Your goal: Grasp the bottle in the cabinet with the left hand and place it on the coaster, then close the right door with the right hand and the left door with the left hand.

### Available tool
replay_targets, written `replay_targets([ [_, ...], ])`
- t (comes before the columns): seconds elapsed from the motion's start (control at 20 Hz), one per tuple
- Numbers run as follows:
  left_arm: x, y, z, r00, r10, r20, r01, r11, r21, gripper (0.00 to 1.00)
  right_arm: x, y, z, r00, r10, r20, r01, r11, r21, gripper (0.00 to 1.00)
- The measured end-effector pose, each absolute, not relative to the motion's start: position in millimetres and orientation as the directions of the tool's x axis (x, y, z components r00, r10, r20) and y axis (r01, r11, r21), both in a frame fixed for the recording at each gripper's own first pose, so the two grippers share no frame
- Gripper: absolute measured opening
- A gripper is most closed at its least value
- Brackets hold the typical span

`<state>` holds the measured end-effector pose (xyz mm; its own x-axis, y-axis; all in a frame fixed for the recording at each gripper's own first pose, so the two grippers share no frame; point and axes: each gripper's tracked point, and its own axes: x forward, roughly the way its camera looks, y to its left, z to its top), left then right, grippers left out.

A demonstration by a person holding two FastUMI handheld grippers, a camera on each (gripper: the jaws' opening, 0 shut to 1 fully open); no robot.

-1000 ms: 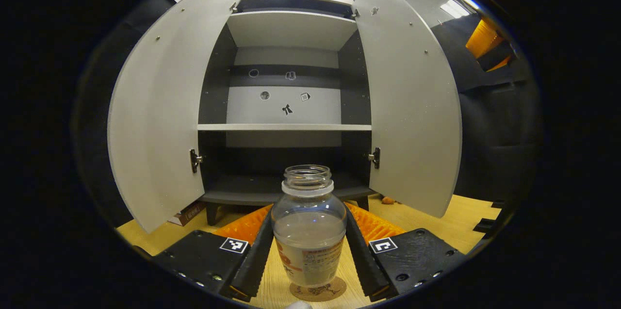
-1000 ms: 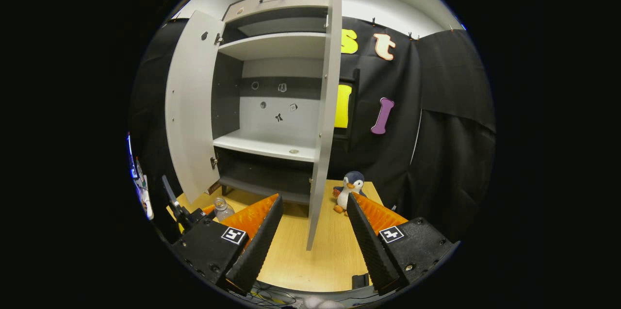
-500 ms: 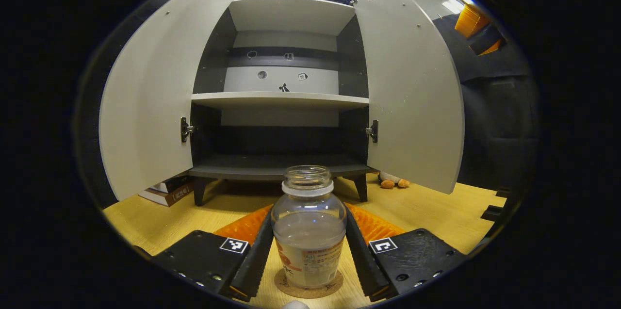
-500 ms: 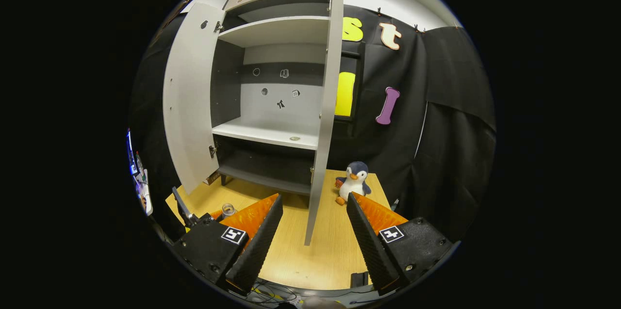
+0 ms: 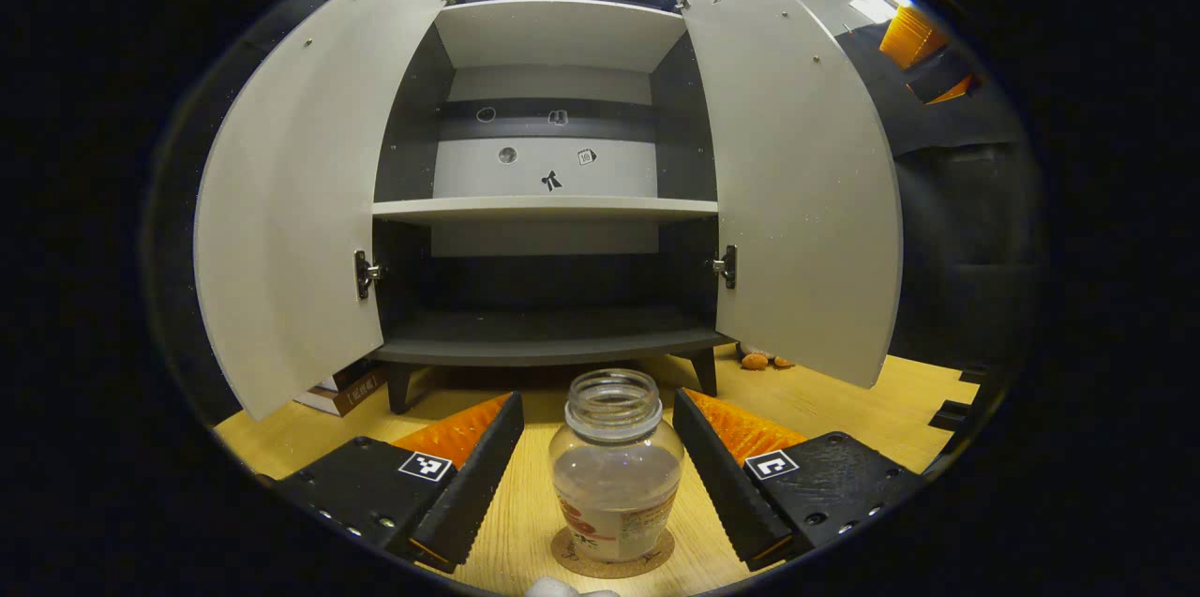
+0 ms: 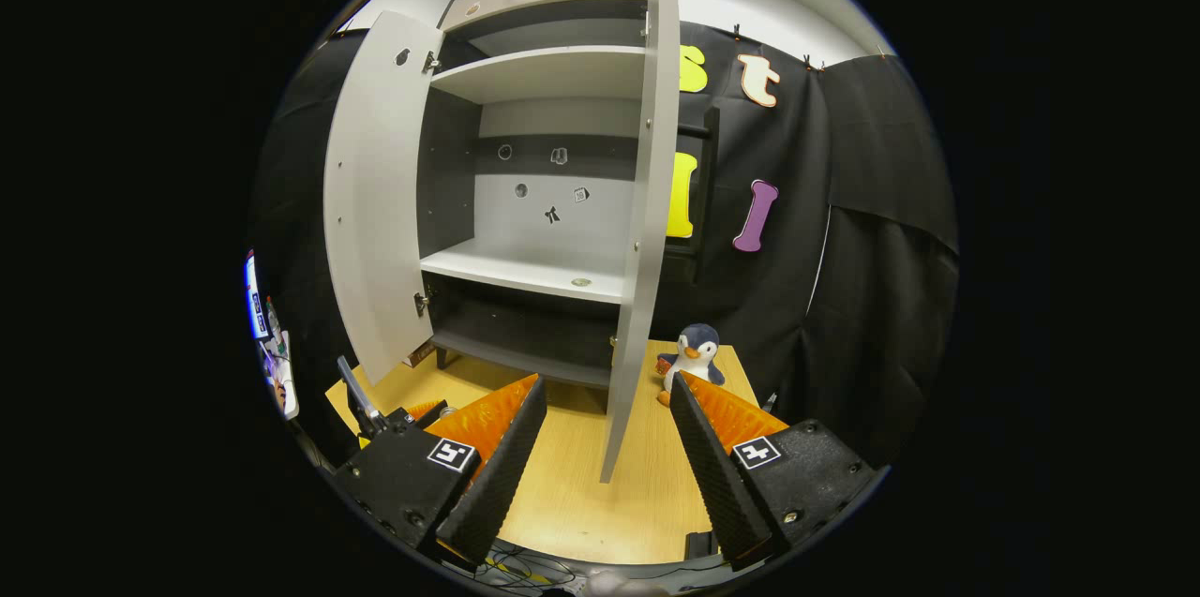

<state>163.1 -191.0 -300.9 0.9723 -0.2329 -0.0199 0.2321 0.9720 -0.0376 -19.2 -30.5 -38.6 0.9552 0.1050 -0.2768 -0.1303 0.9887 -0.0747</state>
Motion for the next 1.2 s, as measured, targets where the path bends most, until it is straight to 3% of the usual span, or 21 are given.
replay_targets([
  [0.45, 142, -187, -131, 0.946, -0.302, 0.117, 0.314, 0.943, -0.107, 0.97, -7, -19, -18, 0.985, 0.085, -0.152, -0.088, 0.996, -0.009, 0.82],
  [0.65, 113, -146, -74, 0.955, -0.277, 0.103, 0.286, 0.955, -0.081, 0.97, -1, -14, -7, 0.993, 0.073, -0.089, -0.071, 0.997, 0.028, 0.8],
  [0.9, 69, -62, -23, 0.981, -0.161, 0.104, 0.168, 0.984, -0.061, 0.97, 0, -14, 1, 0.997, 0.061, -0.042, -0.06, 0.998, 0.026, 0.82],
  [1.2, 7, 25, -31, 0.999, -0.012, 0.03, 0.013, 0.999, -0.031, 0.97, -4, -19, 1, 0.999, 0.037, -0.035, -0.036, 0.999, 0.008, 0.82],
])
